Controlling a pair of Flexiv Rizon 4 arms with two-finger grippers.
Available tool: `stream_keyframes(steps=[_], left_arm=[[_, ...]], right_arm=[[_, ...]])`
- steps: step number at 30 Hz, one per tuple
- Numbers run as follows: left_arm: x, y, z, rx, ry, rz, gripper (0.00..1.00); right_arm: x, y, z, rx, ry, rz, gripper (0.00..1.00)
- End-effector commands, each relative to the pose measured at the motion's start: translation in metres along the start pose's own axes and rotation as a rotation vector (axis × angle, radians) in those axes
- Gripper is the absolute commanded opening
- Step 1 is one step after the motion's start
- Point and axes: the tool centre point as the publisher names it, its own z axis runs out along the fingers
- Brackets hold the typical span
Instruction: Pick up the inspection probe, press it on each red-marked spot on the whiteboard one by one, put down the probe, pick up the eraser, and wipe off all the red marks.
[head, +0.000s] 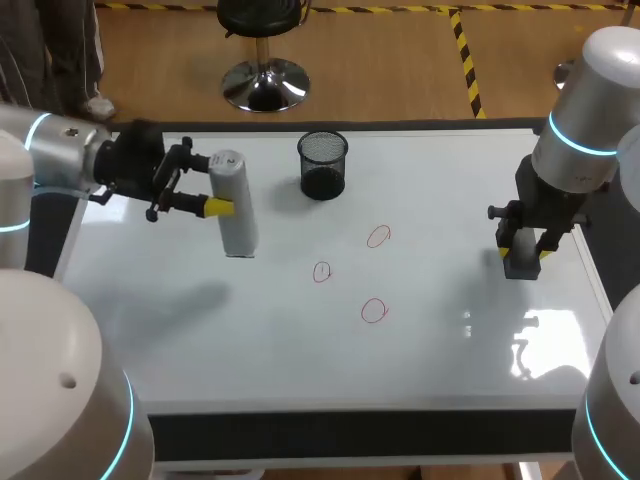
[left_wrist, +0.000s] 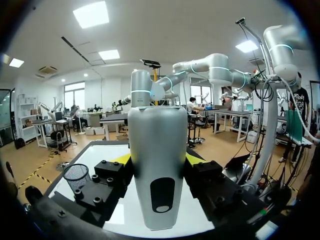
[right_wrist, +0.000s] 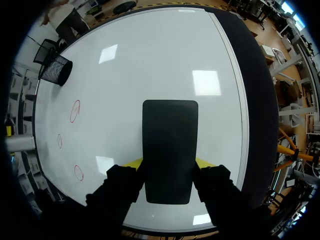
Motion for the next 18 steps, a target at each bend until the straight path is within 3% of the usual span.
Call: stream_keyframes(steps=[1, 18], left_arm=[[0.007, 0.002, -0.014, 0.005, -0.004, 0.004, 0.0], [0.017, 0.009, -0.063, 0.008, -0.047, 0.017, 0.0]], right_arm=[[-0.001, 0.0, -0.001, 0.001, 0.001, -0.001, 0.0], [-0.001, 0.0, -0.001, 0.001, 0.001, -0.001, 0.0]])
